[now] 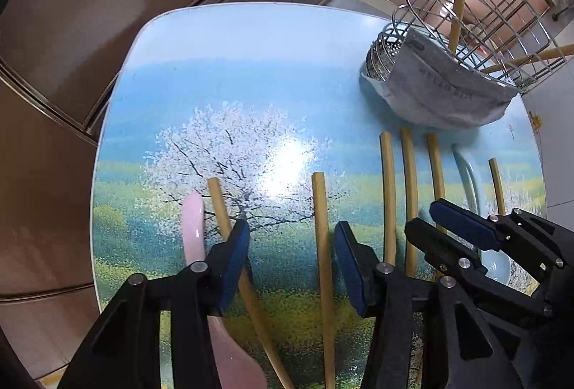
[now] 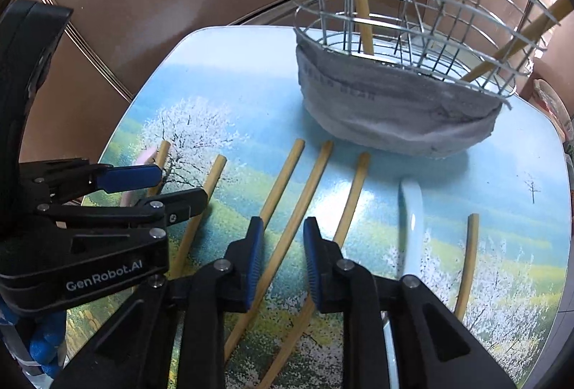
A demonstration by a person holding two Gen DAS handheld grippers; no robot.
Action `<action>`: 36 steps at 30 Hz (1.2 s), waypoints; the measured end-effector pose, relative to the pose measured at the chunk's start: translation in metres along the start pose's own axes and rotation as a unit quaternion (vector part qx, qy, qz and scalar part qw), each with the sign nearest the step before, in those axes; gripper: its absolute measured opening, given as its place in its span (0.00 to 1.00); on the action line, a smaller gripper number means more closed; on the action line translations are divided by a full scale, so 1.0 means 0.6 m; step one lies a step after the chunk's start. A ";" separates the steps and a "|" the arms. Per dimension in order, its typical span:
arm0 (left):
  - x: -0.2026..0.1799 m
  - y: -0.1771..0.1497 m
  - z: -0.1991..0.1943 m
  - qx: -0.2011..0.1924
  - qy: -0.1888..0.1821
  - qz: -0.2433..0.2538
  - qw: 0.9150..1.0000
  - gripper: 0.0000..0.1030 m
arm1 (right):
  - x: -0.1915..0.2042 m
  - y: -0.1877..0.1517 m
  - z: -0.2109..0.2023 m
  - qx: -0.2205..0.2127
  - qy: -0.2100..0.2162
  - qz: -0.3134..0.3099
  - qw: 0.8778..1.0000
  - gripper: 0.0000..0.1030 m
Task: Organize utensils
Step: 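Lower both tools toward the remaining chopsticks beside the spoons, then close the left tool on a chopstick while the right tool grasps another, then lift both held chopsticks and carry them over the wire holder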
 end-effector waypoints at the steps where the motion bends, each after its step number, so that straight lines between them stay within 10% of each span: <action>1: -0.002 -0.001 0.004 0.002 0.000 0.000 1.000 0.42 | 0.003 0.001 0.004 0.001 0.000 -0.001 1.000 0.18; 20: -0.048 0.003 0.015 0.025 0.030 0.012 0.999 0.31 | 0.033 0.002 0.044 0.023 -0.004 0.003 1.000 0.07; 24: -0.051 0.001 0.012 0.025 0.033 0.011 0.999 0.07 | 0.037 -0.003 0.046 0.020 -0.006 0.006 1.000 0.07; 36: -0.068 -0.027 -0.014 0.005 -0.002 -0.027 1.000 0.06 | 0.028 -0.032 -0.022 -0.038 0.008 0.011 0.999 0.06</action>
Point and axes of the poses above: each gripper's, at about its wrist camera, not at the fingertips, and z roughly the way its jaws point, x to its left, y to its top, the point moved 5 cm from there along z, roughly the way its jaws point, and after that the axes turned 8 degrees about -z, right-handed, at the moved point
